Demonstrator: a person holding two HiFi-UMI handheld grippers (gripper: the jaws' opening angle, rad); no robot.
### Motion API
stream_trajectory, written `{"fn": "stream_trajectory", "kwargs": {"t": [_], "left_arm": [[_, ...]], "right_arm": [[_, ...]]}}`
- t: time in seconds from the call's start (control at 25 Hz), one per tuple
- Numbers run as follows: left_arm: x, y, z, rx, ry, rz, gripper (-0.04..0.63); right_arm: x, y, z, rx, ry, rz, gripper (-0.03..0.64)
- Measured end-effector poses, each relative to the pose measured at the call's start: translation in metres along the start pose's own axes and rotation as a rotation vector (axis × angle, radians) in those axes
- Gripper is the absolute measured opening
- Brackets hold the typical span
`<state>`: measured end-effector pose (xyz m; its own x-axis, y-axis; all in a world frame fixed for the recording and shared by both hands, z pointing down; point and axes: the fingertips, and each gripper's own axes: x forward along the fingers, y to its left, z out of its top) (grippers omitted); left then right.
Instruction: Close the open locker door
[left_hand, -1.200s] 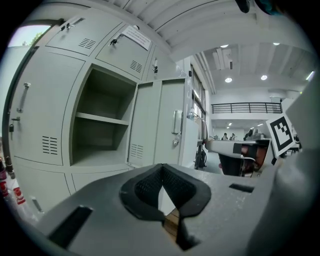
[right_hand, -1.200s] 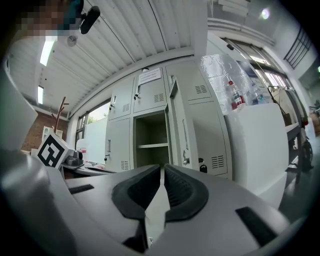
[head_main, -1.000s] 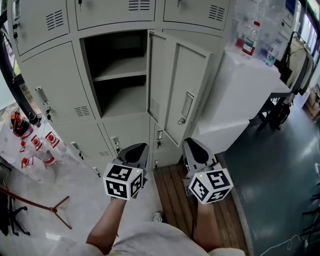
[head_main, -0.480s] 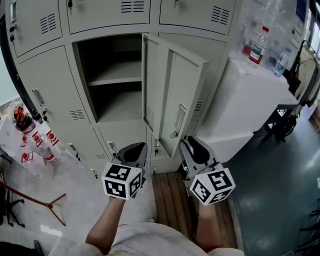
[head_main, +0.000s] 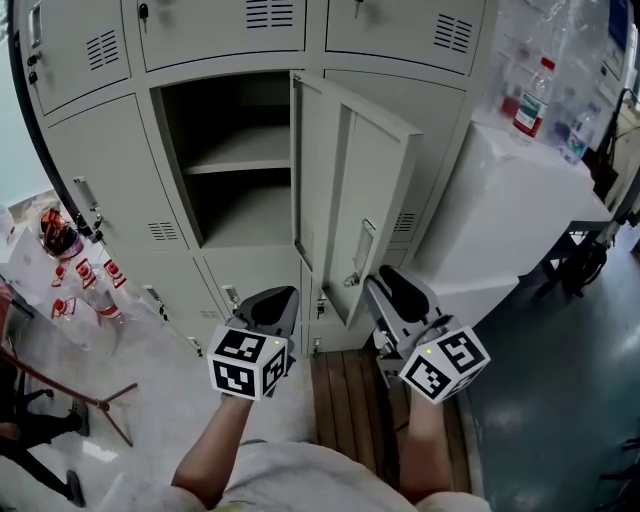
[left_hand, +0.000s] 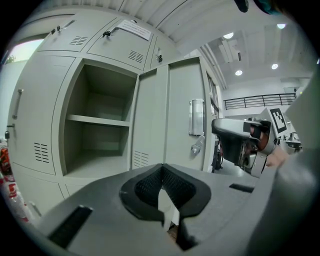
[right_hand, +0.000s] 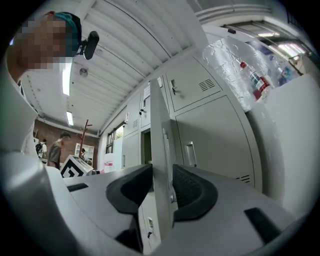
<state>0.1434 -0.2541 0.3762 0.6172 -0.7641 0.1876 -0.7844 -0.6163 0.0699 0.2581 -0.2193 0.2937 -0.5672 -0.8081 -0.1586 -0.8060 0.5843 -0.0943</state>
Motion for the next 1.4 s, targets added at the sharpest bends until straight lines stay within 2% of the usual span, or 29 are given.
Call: {"fn": "stream_trajectory", "kwargs": {"t": [0.2, 0.56, 0.76, 0.96, 1.4], "left_arm": [[-0.001, 0.0, 0.0, -0.004, 0.0, 0.003, 0.006], [-0.012, 0.006, -0.006, -0.009, 0.002, 0.024, 0.006], [-0.019, 0.013, -0.008, -0.013, -0.002, 0.039, 0.006], [-0.023, 0.014, -0.008, -0.02, -0.001, 0.057, 0.006], [-0.032, 0.024, -0.01, -0.024, -0.006, 0.083, 0.006]], "right_arm": [[0.003, 0.0, 0.004, 0.032, -0.023, 0.058, 0.117], [0.01, 0.0, -0.001, 0.081, -0.028, 0.099, 0.121], [0.018, 0.002, -0.007, 0.046, -0.001, 0.074, 0.12], [0.017, 0.006, -0.005, 0.064, -0.002, 0.115, 0.12], [0.03, 0.036, -0.01, 0.024, 0.03, 0.208, 0.127]]}}
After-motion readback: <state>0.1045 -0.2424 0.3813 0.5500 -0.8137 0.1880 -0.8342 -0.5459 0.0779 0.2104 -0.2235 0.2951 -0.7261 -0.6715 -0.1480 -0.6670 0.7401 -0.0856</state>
